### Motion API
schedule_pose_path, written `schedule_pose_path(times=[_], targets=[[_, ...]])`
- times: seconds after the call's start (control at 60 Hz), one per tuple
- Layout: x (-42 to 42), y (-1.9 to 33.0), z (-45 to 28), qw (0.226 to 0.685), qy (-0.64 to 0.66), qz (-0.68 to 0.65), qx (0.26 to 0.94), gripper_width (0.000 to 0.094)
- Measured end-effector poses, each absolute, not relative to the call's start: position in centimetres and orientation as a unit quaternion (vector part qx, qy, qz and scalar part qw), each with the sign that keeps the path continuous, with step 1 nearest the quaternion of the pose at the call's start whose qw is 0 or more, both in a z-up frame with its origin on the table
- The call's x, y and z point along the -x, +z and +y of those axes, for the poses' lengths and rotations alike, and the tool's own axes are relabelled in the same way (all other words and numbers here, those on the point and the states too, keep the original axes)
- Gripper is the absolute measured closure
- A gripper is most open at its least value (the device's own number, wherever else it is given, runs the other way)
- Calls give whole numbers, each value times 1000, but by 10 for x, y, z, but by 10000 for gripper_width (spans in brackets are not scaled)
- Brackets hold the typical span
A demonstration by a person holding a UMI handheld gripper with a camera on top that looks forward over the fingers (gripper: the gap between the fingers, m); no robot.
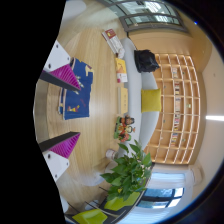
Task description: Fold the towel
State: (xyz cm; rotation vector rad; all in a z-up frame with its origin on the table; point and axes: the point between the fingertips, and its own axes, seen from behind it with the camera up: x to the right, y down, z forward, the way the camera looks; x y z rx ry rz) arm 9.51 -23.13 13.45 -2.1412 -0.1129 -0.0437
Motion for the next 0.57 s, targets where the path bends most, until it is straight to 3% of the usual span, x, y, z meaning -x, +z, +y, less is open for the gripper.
schedule_pose_path(times=[0.217,0.567], targets=[[-91,171,-284,497,-19,-63,866,83],[-95,182,-322,501,-8,-68,863,82]])
